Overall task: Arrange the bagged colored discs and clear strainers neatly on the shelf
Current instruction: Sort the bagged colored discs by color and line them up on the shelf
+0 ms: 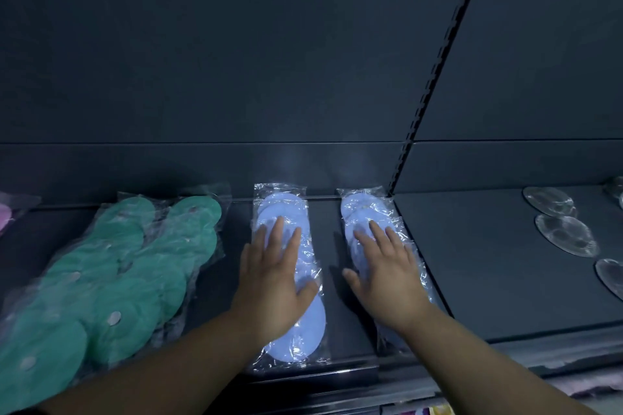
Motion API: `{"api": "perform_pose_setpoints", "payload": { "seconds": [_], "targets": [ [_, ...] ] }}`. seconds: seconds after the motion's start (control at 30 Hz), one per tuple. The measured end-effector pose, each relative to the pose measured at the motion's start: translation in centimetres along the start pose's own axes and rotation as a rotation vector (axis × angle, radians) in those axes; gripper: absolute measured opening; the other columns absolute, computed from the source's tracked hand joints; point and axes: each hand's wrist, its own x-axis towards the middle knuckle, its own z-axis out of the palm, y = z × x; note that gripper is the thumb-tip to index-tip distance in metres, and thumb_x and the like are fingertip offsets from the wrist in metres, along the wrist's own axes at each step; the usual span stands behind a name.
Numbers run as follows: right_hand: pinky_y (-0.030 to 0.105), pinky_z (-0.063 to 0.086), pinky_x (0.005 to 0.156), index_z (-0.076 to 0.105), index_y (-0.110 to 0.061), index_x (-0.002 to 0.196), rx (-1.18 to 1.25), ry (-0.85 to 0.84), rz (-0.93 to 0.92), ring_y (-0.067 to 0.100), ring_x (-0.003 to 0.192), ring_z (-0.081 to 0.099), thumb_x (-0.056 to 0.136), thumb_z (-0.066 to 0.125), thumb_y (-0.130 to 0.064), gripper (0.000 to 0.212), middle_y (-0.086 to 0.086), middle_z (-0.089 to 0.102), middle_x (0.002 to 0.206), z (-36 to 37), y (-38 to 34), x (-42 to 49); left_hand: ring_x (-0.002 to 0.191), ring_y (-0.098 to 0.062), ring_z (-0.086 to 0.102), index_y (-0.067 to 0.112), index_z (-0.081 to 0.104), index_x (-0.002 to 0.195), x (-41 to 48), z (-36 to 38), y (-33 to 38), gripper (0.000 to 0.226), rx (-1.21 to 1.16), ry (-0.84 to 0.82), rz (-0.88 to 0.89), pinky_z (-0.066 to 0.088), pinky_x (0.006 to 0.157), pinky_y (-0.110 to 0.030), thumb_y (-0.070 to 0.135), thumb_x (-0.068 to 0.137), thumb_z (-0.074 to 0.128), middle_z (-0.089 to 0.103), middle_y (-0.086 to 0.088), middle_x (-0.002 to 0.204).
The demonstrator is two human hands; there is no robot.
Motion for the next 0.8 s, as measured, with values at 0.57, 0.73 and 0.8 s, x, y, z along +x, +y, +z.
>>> {"api": "perform_pose_setpoints", "payload": {
  "seconds": [0.57,0.73,0.8],
  "targets": [
    [0.043,0.035,0.108,0.058,-0.024,0.124,0.053,0.068,-0.145,0.024,0.122,0.052,0.083,0.041,-0.050,0.051,-0.002,0.057,0.132,-1.3,-2.2,0.5,0.138,-0.023,0.035,0.026,0.056,0.129,-0.4,-2.0,0.2,0.079,0.060,0.115,-0.044,0.017,0.114,-0.046,0.066,0.067,0.028,0.039,0.000,0.149],
    [0.028,0.043,0.093,0.065,-0.022,0.113,0.235,0.052,-0.280,0.021,0.104,0.059,0.084,0.054,-0.040,0.036,-0.003,0.064,0.114,-1.1,-8.5,0.8,0.140,-0.024,0.028,0.026,0.048,0.135,-1.5,-6.4,-6.5,0.070,0.111,0.176,-0.165,0.017,0.116,-0.040,0.059,0.073,0.041,0.032,-0.002,0.152],
    [0.023,0.040,0.093,0.064,-0.022,0.115,0.281,0.021,-0.324,0.019,0.107,0.057,0.087,0.060,-0.032,0.030,-0.004,0.062,0.117,-0.1,-11.2,0.7,0.140,-0.024,0.029,0.026,0.048,0.135,-2.1,-7.8,-9.6,0.067,0.098,0.187,-0.235,0.019,0.116,-0.038,0.056,0.076,0.047,0.031,-0.002,0.153]
  ]
}}
